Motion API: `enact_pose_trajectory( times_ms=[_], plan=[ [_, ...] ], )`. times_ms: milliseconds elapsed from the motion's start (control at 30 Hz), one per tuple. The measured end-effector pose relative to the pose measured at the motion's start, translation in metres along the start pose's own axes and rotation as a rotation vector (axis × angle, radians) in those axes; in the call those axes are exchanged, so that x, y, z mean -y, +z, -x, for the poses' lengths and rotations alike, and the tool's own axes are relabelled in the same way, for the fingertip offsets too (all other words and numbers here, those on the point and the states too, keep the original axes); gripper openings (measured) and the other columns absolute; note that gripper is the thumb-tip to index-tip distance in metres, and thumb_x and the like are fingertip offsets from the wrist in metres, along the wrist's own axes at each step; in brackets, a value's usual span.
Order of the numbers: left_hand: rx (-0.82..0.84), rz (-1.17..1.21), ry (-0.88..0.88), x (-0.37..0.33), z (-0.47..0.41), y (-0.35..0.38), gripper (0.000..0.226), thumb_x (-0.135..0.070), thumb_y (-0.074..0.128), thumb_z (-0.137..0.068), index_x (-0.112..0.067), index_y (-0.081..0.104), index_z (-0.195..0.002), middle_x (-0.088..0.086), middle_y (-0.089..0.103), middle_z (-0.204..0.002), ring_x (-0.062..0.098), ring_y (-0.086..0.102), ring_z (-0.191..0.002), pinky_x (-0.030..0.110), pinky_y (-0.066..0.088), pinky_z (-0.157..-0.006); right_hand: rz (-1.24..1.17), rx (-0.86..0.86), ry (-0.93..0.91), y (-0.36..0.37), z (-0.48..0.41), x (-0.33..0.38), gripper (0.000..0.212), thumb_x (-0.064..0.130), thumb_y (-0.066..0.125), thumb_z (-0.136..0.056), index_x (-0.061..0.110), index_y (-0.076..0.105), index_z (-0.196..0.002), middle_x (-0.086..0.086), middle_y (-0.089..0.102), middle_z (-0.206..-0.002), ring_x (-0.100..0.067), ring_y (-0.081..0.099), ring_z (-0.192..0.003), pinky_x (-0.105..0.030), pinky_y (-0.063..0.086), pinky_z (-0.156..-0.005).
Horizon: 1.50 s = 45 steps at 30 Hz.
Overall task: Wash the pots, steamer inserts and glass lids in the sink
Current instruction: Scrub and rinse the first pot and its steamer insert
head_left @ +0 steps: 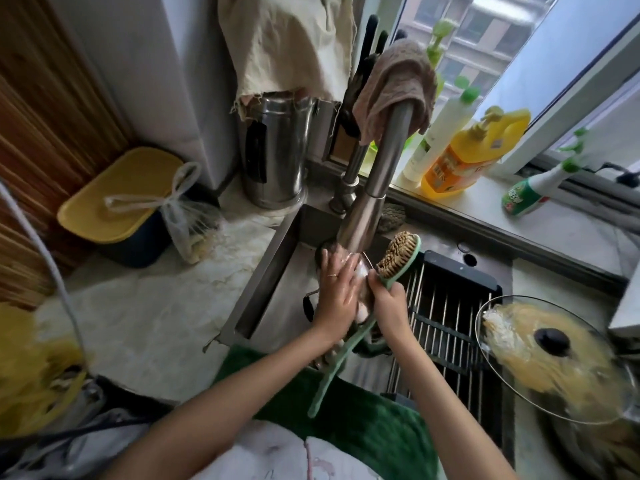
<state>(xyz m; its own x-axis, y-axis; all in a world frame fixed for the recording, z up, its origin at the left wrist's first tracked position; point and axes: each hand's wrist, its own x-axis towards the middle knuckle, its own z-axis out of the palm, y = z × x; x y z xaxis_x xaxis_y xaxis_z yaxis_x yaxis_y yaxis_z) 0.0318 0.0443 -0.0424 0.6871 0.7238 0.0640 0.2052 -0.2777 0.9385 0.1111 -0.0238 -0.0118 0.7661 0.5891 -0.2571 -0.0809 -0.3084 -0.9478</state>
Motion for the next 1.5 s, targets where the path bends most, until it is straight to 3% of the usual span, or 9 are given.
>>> enact_pose_trajectory(
  times_ms=[133, 333, 467, 567, 733, 933, 1100, 1267, 1500],
  plan=[
    [0.182, 0.114, 0.133, 0.002, 0.019, -0.044, 0.047, 0.011, 0.048, -0.084, -0.018, 0.063, -0.118, -0.008, 0.045, -0.143, 0.008, 0.038, -0.135, 0.021, 0.037, -0.106, 0.100, 0.002, -0.019, -0.003, -0.010, 0.002, 0.036, 0.027, 0.050, -0.097, 0.015, 0.054, -0.064, 0.009, 0.049, -0.047, -0.006, 0.041, -0.044, -0.027, 0.030, -0.048],
    [0.146, 0.762, -0.916, -0.024, -0.023, -0.079, 0.040, -0.047, 0.058, -0.086, -0.019, 0.050, -0.114, 0.012, 0.054, -0.119, 0.036, 0.051, -0.114, 0.057, 0.053, -0.071, 0.613, 0.090, -0.320, -0.001, 0.008, -0.008, 0.053, 0.042, 0.051, -0.094, 0.007, 0.059, -0.056, -0.004, 0.060, -0.055, -0.022, 0.056, -0.049, -0.036, 0.041, -0.048],
    [0.383, 0.723, -1.138, -0.008, -0.038, -0.092, 0.029, -0.038, 0.055, -0.087, -0.013, 0.054, -0.103, 0.017, 0.059, -0.109, 0.039, 0.057, -0.102, 0.066, 0.046, -0.084, 0.802, 0.100, -0.581, 0.002, 0.024, -0.008, 0.053, 0.043, 0.047, -0.091, 0.003, 0.063, -0.061, -0.011, 0.063, -0.058, -0.028, 0.058, -0.051, -0.031, 0.038, -0.047],
    [0.358, 0.640, -1.136, 0.001, -0.036, -0.101, 0.015, -0.016, 0.046, -0.079, -0.009, 0.051, -0.091, 0.016, 0.055, -0.095, 0.033, 0.058, -0.087, 0.059, 0.054, -0.069, 0.864, 0.293, -0.402, 0.005, 0.026, 0.001, 0.045, 0.040, 0.045, -0.096, 0.005, 0.060, -0.072, -0.010, 0.064, -0.072, -0.029, 0.059, -0.069, -0.033, 0.040, -0.058],
    [0.204, 0.614, -1.020, 0.020, -0.017, -0.125, 0.037, -0.010, 0.047, -0.053, -0.001, 0.055, -0.087, 0.017, 0.055, -0.081, 0.032, 0.056, -0.074, 0.050, 0.058, -0.055, 0.142, 0.681, -0.020, 0.004, 0.015, 0.012, 0.023, 0.018, 0.047, -0.093, 0.015, 0.067, -0.104, 0.004, 0.067, -0.109, -0.010, 0.060, -0.107, -0.028, 0.046, -0.098],
    [-0.021, 0.573, -0.866, 0.009, -0.005, -0.148, 0.014, -0.010, 0.038, -0.051, -0.006, 0.038, -0.064, 0.001, 0.041, -0.032, 0.013, 0.040, -0.026, 0.025, 0.044, -0.031, -0.373, 0.905, 0.225, -0.015, 0.010, -0.008, 0.038, 0.015, 0.052, -0.088, 0.003, 0.057, -0.125, -0.007, 0.062, -0.126, -0.022, 0.058, -0.117, -0.029, 0.047, -0.096],
    [-0.053, 0.522, -0.871, 0.025, 0.007, -0.162, 0.022, -0.012, 0.042, -0.046, -0.006, 0.046, -0.067, 0.009, 0.044, -0.053, 0.023, 0.046, -0.051, 0.028, 0.049, -0.038, -0.561, 0.519, 0.336, -0.007, -0.021, -0.010, 0.025, 0.016, 0.046, -0.098, 0.007, 0.060, -0.116, -0.012, 0.061, -0.122, -0.016, 0.069, -0.092, -0.022, 0.057, -0.071],
    [-0.034, 0.514, -0.856, 0.027, 0.012, -0.157, 0.025, -0.015, 0.044, -0.049, -0.005, 0.049, -0.072, 0.013, 0.052, -0.061, 0.024, 0.054, -0.053, 0.025, 0.049, -0.040, -0.541, 0.300, 0.373, 0.055, -0.044, 0.014, 0.021, 0.009, 0.039, -0.101, 0.001, 0.049, -0.117, 0.003, 0.058, -0.059, -0.002, 0.044, -0.038, -0.012, 0.034, -0.036],
    [-0.074, 0.499, -0.828, 0.014, 0.013, -0.153, 0.010, -0.007, 0.043, -0.054, -0.008, 0.034, -0.057, 0.005, 0.038, -0.046, 0.018, 0.039, -0.043, 0.016, 0.037, -0.033, -0.890, 0.462, 0.550, 0.073, -0.050, 0.029, 0.025, 0.028, 0.042, -0.084, 0.016, 0.044, -0.062, 0.007, 0.030, -0.040, -0.003, 0.027, -0.028, -0.013, 0.015, -0.030]
  ],
)
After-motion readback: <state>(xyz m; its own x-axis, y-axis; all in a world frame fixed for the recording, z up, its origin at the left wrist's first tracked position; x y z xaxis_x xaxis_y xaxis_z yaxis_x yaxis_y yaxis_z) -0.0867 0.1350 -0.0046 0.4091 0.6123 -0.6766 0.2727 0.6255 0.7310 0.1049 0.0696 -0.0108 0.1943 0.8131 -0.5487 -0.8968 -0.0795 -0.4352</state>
